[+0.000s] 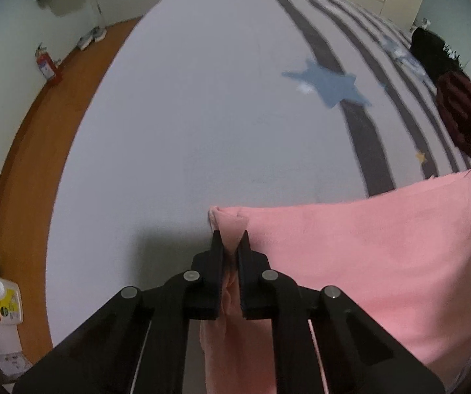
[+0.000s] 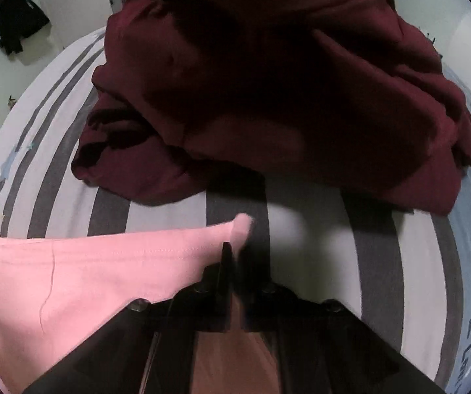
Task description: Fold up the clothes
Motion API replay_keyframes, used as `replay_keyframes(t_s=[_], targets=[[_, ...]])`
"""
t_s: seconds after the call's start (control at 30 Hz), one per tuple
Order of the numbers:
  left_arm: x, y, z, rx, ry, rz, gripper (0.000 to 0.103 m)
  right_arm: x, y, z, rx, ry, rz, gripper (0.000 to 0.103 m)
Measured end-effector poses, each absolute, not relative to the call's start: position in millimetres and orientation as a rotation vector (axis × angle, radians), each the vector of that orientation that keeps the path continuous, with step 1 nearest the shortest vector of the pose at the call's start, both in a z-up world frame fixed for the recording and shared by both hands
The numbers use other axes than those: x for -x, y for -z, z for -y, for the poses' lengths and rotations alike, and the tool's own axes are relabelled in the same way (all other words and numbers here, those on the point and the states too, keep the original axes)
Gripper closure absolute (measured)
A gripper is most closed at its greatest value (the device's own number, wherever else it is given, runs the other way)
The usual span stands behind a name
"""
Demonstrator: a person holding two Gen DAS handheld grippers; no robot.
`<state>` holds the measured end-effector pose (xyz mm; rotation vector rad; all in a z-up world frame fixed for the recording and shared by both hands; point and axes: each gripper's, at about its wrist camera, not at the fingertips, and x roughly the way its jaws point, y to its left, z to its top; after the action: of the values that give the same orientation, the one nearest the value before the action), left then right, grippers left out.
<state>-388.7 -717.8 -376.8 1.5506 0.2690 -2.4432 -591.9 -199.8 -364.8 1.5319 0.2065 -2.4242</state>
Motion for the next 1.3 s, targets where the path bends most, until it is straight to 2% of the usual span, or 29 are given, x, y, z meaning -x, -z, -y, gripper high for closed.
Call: replay_keyframes(t_s=[0.23, 0.37, 0.43, 0.5, 0.57, 0.6, 0.63, 0.73, 0.83, 1.0, 1.1, 1.23, 1.3], targets=[[405, 368, 719, -1.487, 2.462, -0.29, 0.097, 598, 354, 180, -1.498, 2.481, -0.234, 0.101], [389, 389, 722, -1.503, 2.452, -0.227, 0.097, 605, 357, 168, -1.514, 2.506, -0.214, 0.101], [384, 408, 702, -1.542, 2.423, -0.214, 0.093, 606, 361, 171, -1.519, 2.502, -0.273, 0.101], [397, 401, 705, -1.55, 2.355, -0.241, 0.075, 607, 367, 174, -1.523, 2.501, -0.324, 0.101], [393, 388, 710, -1.501, 2.346, -0.316, 0.049, 607, 368, 173, -1.532, 2.504, -0.334, 0.096], [385, 382, 715, -1.472, 2.348, -0.35, 0.045, 604, 364, 173, -1.525, 2.508, -0.342, 0.096], [376, 375, 721, -1.441, 2.351, -0.38, 0.041, 600, 359, 172, -1.512, 2.513, -0.354, 0.091], [341, 356, 732, -1.372, 2.354, -0.453, 0.04, 573, 335, 160, -1.463, 2.502, -0.308, 0.088], [268, 348, 703, -1.421, 2.34, -0.463, 0.041, 521, 317, 136, -1.469, 2.474, -0.252, 0.085], [148, 340, 626, -1.612, 2.257, -0.494, 0.041, 409, 323, 103, -1.602, 2.385, -0.192, 0.085], [110, 347, 602, -1.671, 2.229, -0.502, 0.041, 363, 332, 83, -1.692, 2.341, -0.201, 0.085], [85, 350, 578, -1.717, 2.247, -0.478, 0.058, 332, 340, 71, -1.756, 2.308, -0.184, 0.085], [94, 366, 592, -1.75, 2.249, -0.429, 0.071, 324, 345, 69, -1.763, 2.299, -0.183, 0.085]])
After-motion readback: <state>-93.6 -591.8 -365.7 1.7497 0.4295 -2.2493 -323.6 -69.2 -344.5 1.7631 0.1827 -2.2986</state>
